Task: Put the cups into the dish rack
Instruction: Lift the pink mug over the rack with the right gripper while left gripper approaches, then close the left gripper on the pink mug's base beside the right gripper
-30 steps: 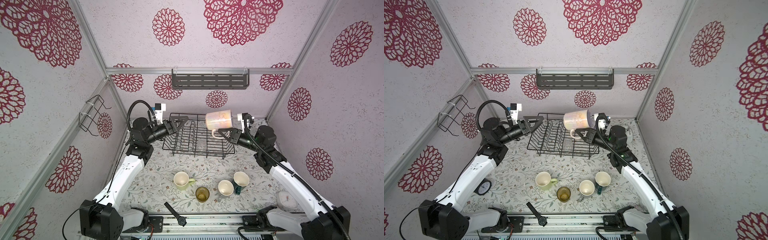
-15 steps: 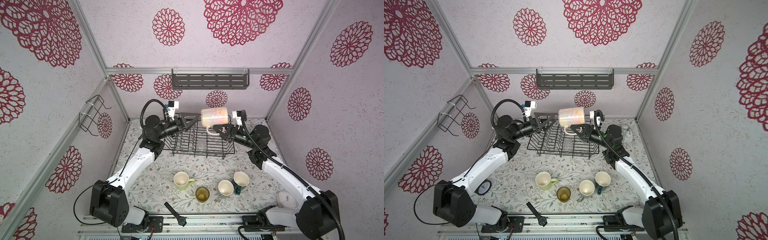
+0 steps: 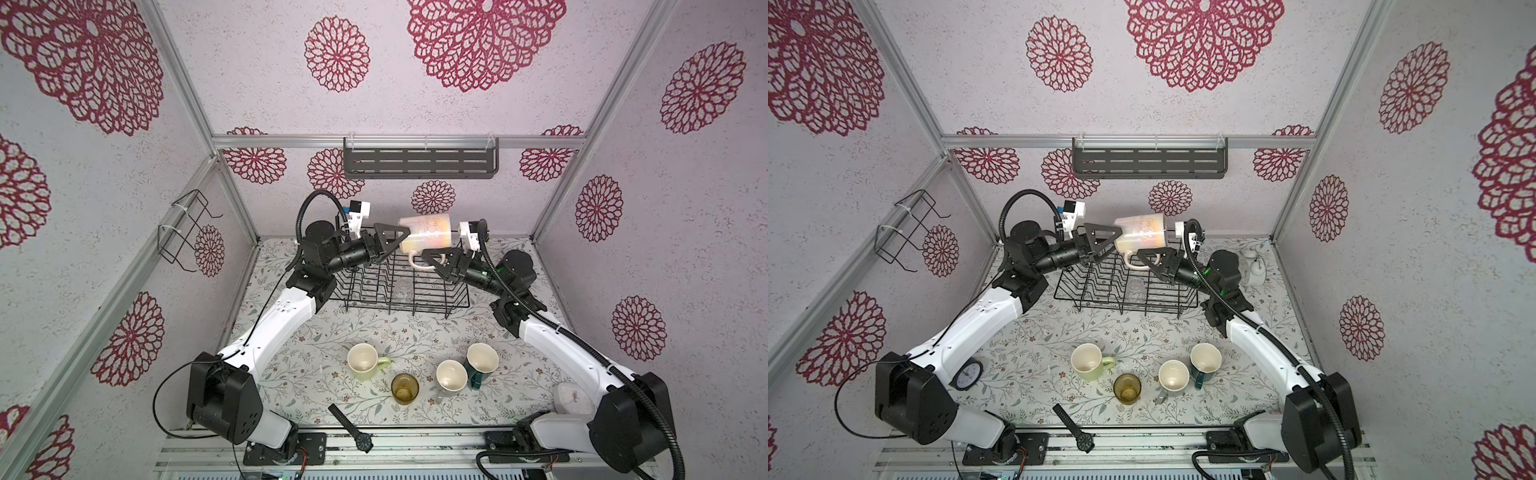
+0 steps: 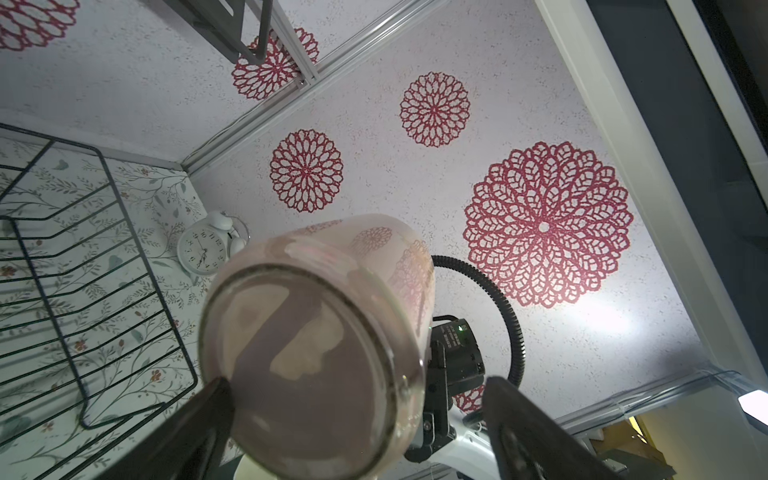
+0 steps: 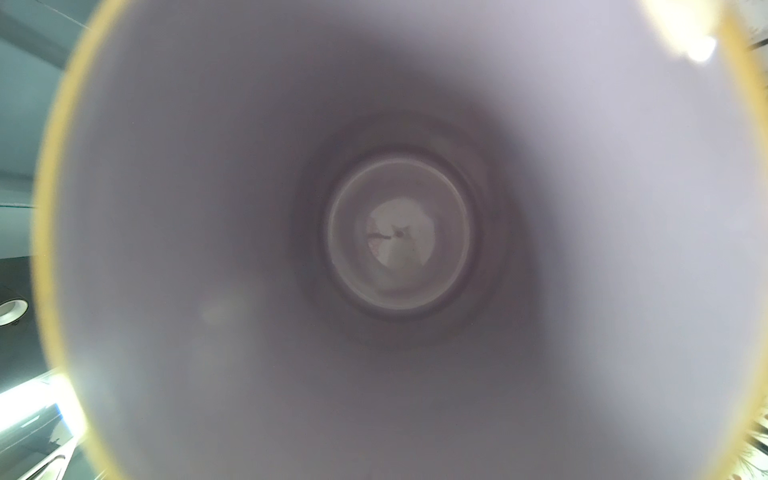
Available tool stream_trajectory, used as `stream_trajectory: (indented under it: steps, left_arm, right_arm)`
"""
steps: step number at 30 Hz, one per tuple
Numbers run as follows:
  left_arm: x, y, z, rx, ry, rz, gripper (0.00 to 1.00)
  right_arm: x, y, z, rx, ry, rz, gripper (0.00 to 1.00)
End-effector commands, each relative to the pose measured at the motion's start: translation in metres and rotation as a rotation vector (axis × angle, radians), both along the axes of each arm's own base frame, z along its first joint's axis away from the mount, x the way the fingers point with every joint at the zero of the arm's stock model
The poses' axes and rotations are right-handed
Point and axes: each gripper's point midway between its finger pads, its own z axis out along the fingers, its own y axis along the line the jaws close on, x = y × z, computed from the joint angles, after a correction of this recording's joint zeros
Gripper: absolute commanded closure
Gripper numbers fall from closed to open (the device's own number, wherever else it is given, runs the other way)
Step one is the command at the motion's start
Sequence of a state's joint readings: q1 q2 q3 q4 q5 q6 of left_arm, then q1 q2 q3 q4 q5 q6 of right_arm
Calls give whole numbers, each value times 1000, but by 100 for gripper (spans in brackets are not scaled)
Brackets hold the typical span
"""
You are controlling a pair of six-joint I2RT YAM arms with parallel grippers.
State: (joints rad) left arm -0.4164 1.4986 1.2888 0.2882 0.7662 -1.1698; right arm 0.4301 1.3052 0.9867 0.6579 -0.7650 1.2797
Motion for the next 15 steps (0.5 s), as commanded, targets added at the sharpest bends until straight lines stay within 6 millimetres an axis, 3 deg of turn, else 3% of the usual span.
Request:
stream_trajectory:
  steps: [1, 6, 10, 15]
  left_arm:
    - [3, -1, -9, 54, 18, 26, 3]
    - [4, 0, -15, 62, 16, 24, 3]
    - [-1, -6, -3, -19, 12, -43, 3]
    - [2, -7, -3, -43, 19, -41, 3]
  right_arm:
    - [-33, -5, 67, 105, -268, 37, 100]
    - [-32, -4, 66, 109, -277, 37, 100]
    - [-35, 0, 68, 142, -277, 65, 100]
    - [-43, 19, 64, 150, -271, 142, 100]
